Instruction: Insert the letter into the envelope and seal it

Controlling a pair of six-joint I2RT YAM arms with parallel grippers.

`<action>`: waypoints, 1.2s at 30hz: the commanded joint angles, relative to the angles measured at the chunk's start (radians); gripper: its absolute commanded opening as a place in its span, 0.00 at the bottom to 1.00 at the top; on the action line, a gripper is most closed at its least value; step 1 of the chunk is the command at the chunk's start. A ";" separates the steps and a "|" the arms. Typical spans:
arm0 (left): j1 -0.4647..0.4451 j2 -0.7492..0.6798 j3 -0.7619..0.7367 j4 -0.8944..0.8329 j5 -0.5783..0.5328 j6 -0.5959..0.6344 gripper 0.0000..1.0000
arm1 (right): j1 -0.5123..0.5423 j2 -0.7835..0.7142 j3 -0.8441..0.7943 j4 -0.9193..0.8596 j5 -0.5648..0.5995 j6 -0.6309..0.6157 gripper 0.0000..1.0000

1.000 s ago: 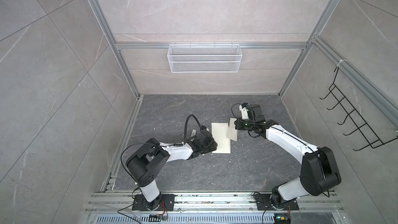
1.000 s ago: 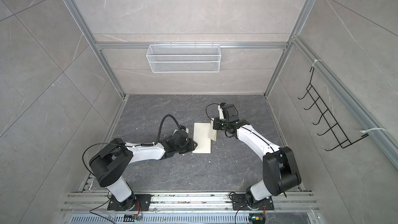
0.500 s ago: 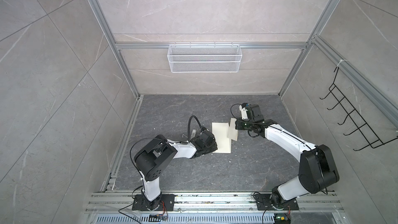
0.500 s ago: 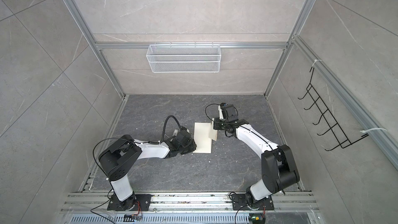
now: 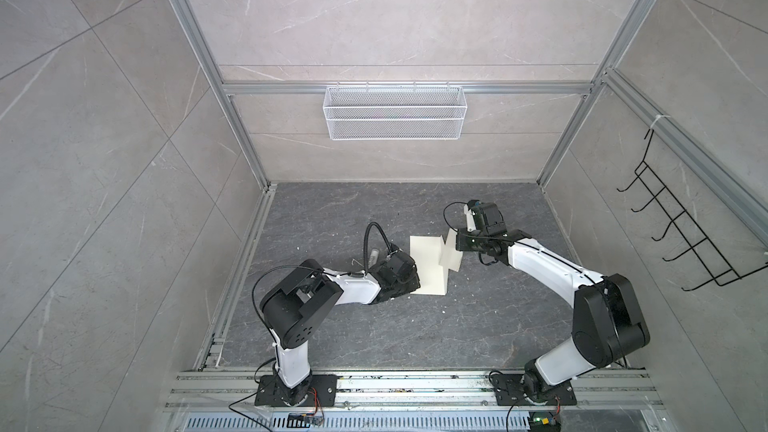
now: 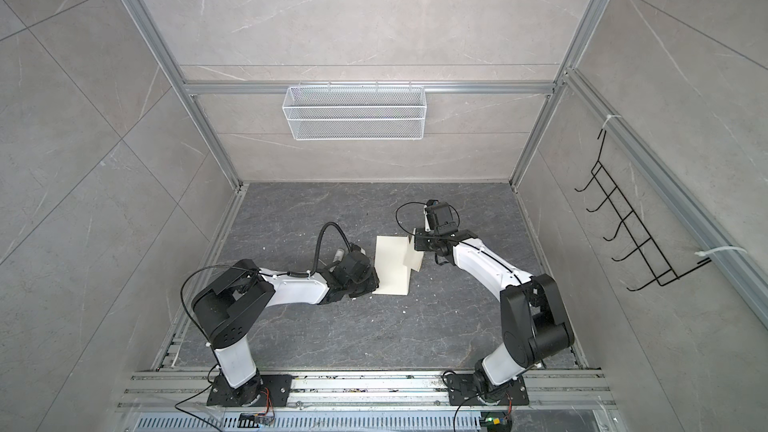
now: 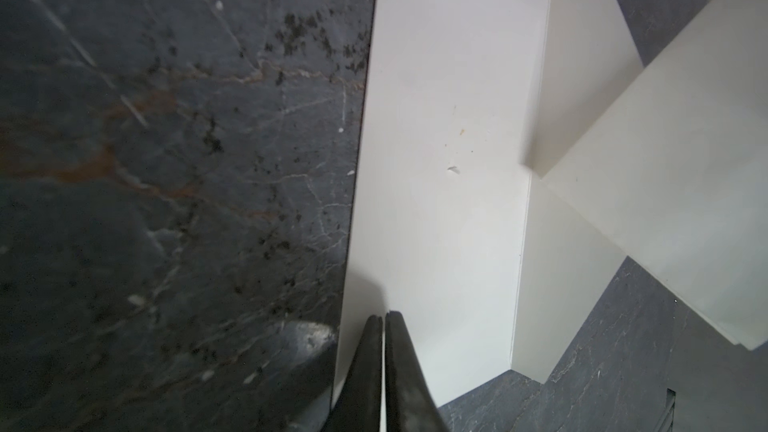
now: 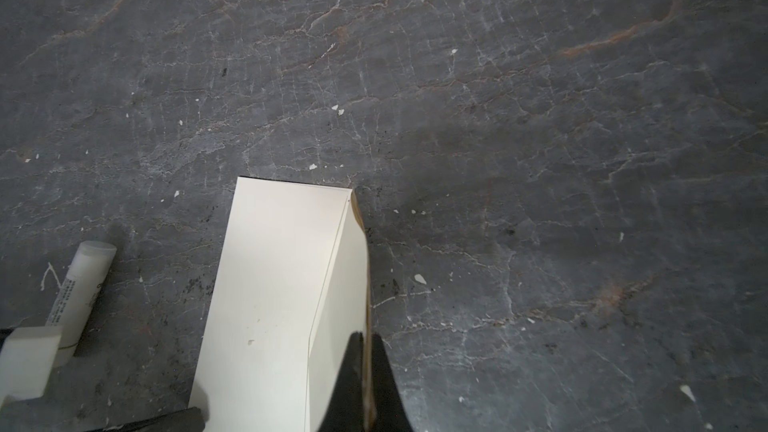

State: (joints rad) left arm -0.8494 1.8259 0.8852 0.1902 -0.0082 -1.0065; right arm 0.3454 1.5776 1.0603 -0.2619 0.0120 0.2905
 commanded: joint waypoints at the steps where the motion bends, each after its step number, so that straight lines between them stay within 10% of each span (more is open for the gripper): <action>1: -0.004 0.022 0.012 -0.058 -0.033 -0.005 0.09 | -0.004 0.013 0.002 -0.017 0.047 -0.017 0.00; 36: -0.004 0.036 0.020 -0.061 -0.025 -0.014 0.09 | 0.150 0.097 0.047 -0.098 0.281 -0.075 0.00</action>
State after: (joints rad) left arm -0.8520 1.8332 0.8951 0.1864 -0.0223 -1.0126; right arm 0.4866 1.6485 1.0866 -0.3119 0.2668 0.2192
